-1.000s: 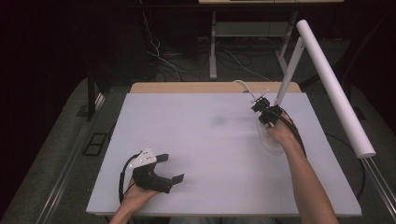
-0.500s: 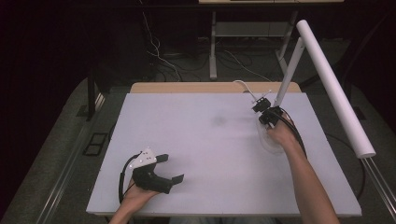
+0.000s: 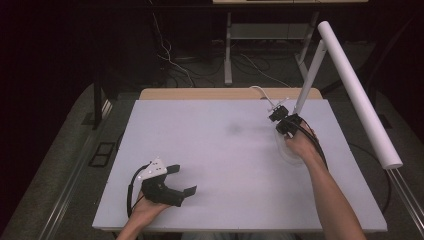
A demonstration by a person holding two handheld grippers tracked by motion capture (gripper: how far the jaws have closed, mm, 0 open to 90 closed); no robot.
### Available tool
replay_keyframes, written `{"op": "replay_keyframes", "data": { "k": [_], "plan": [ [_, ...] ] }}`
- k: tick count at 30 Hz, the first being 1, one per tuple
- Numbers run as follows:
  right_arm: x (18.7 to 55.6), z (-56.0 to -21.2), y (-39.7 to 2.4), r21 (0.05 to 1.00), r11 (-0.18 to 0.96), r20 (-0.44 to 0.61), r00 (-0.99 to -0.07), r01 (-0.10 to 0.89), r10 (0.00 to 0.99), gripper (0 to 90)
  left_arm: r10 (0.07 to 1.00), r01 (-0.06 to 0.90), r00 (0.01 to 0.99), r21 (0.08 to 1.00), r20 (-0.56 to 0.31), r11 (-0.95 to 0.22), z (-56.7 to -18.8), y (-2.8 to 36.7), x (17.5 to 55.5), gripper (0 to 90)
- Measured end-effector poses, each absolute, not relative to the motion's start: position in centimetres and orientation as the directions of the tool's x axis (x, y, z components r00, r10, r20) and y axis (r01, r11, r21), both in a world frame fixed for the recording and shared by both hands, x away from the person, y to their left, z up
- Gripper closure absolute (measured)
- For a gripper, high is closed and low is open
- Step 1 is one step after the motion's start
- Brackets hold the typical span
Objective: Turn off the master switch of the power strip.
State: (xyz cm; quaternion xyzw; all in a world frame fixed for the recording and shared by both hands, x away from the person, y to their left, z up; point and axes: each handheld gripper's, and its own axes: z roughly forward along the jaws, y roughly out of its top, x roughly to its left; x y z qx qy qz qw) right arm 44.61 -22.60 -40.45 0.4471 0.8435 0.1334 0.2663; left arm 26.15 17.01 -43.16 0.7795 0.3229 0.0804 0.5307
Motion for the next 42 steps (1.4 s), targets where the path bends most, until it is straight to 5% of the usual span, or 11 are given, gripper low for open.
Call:
{"op": "replay_keyframes", "data": {
  "k": [15,27,35,42],
  "plan": [
    [42.3,-38.0,-21.1,0.549,0.561,-0.269,-0.505,0.619,0.820,89.3,0.589,0.417,0.777,0.882,-0.221,-0.219,-43.1,17.0,26.1,0.1],
    [38.2,-36.0,-21.2,0.673,0.470,-0.111,-0.550,0.571,0.828,51.8,0.588,0.417,0.778,0.882,-0.223,-0.218,-43.1,16.9,26.1,0.0],
    [35.2,-35.5,-22.7,0.740,0.401,-0.011,-0.587,0.540,0.809,14.7,0.592,0.419,0.775,0.882,-0.222,-0.216,-43.1,16.9,26.1,0.0],
    [33.4,-35.5,-23.3,0.759,0.385,0.039,-0.628,0.524,0.777,0.2,0.595,0.417,0.773,0.883,-0.219,-0.217,-43.2,16.9,26.2,0.0]
  ]
}}
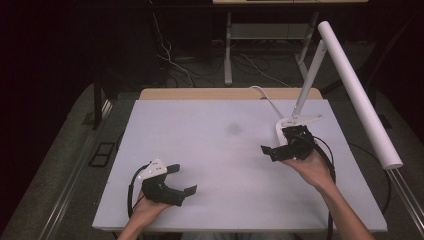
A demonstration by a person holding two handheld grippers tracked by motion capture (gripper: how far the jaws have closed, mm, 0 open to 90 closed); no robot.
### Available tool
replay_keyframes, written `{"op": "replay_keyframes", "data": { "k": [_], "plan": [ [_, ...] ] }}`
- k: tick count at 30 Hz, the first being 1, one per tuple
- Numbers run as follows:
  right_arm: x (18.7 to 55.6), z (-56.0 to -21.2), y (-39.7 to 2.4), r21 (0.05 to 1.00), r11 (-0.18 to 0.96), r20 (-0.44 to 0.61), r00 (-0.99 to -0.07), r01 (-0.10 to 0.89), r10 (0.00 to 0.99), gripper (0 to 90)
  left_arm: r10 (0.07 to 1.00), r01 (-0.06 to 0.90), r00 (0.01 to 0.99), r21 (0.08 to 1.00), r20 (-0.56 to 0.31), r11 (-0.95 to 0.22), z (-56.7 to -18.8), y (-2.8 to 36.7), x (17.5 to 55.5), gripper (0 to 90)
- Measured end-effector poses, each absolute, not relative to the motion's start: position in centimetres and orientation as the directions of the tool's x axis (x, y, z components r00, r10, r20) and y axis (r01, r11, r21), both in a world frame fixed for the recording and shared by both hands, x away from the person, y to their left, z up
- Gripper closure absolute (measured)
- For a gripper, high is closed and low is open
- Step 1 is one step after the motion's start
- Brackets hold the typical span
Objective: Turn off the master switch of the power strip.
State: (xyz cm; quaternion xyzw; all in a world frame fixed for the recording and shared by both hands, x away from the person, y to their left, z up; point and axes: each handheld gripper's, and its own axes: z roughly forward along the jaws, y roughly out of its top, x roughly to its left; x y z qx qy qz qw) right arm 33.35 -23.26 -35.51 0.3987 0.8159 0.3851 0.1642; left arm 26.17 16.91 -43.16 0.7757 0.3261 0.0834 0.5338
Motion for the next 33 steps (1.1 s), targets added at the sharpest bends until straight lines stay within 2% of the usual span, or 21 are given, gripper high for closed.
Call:
{"op": "replay_keyframes", "data": {
  "k": [9,25,33],
  "plan": [
    [30.8,-36.4,-24.5,0.779,0.353,0.070,-0.632,0.518,0.772,0.2,0.596,0.420,0.772,0.882,-0.222,-0.215,-43.2,16.9,26.2,0.0],
    [27.4,-39.4,-27.2,0.773,0.280,0.184,-0.623,0.570,0.760,0.3,0.598,0.421,0.770,0.881,-0.221,-0.217,-43.2,16.9,26.1,0.0],
    [25.6,-40.9,-28.0,0.770,0.261,0.196,-0.606,0.582,0.771,0.3,0.599,0.420,0.770,0.881,-0.219,-0.217,-43.2,17.0,26.1,0.0]
  ]
}}
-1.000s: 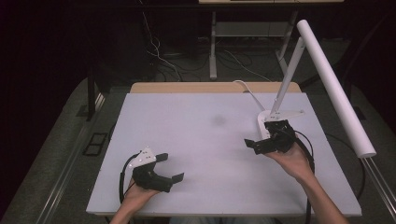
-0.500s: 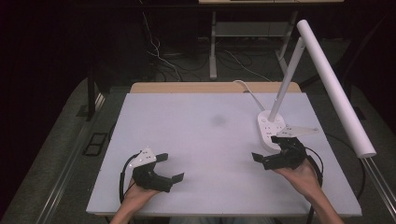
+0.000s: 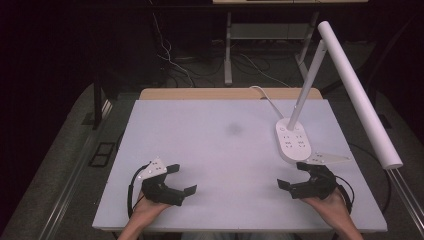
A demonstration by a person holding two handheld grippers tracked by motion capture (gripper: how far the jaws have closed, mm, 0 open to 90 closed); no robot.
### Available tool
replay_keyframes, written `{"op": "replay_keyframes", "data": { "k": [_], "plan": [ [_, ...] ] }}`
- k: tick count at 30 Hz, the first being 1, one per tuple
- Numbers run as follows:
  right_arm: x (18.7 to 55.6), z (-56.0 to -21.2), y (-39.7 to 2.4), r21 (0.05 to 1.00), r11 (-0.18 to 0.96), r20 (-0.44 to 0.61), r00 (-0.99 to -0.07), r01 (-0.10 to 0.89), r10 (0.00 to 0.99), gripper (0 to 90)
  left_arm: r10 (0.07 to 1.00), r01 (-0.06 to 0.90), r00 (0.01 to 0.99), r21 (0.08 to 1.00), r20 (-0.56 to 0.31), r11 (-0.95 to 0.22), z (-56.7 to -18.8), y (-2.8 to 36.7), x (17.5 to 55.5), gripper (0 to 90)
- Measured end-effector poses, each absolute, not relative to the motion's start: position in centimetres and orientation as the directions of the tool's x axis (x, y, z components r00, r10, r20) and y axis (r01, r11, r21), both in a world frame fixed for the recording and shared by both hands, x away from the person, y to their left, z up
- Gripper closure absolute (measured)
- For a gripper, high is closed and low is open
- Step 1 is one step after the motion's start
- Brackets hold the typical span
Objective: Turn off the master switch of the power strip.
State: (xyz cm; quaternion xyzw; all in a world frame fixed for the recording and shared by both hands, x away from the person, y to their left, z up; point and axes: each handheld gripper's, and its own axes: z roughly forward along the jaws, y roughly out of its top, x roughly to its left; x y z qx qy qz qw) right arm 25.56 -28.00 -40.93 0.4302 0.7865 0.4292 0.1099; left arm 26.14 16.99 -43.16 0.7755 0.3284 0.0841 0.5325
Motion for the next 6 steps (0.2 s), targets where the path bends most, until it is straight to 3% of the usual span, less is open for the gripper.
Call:
{"op": "replay_keyframes", "data": {
  "k": [6],
  "plan": [
    [24.43,-41.31,-28.16,0.783,0.253,0.184,-0.600,0.569,0.779,0.3,0.601,0.420,0.769,0.881,-0.219,-0.216,-43.15,17.06,26.18,0.0]
  ]
}}
